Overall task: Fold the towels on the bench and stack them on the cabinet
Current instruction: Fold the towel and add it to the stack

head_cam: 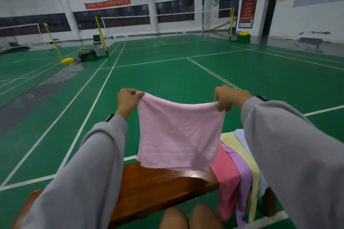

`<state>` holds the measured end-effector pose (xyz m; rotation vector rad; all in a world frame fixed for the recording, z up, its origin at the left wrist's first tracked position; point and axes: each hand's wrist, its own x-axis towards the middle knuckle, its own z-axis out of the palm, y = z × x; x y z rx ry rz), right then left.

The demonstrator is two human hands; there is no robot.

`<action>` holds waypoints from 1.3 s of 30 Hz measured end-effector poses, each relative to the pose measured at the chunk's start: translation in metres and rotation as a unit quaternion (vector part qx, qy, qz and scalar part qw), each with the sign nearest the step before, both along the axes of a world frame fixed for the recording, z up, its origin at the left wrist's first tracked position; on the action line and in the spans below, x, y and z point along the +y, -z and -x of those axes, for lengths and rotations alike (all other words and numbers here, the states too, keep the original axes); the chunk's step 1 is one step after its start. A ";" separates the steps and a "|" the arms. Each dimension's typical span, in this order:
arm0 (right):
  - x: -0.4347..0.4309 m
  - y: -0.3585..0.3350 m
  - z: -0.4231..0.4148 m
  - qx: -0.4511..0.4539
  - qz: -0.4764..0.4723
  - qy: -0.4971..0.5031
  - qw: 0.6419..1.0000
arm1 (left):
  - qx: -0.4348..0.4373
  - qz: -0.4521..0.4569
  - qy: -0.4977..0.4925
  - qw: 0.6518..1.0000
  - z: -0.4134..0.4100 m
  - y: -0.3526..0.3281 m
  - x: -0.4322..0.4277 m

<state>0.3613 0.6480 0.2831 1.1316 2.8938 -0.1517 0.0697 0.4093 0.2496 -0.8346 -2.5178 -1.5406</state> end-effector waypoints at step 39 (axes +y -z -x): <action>-0.005 0.042 0.080 0.462 0.400 0.153 0.777 | -0.147 -0.049 -0.026 0.988 0.050 0.034 -0.011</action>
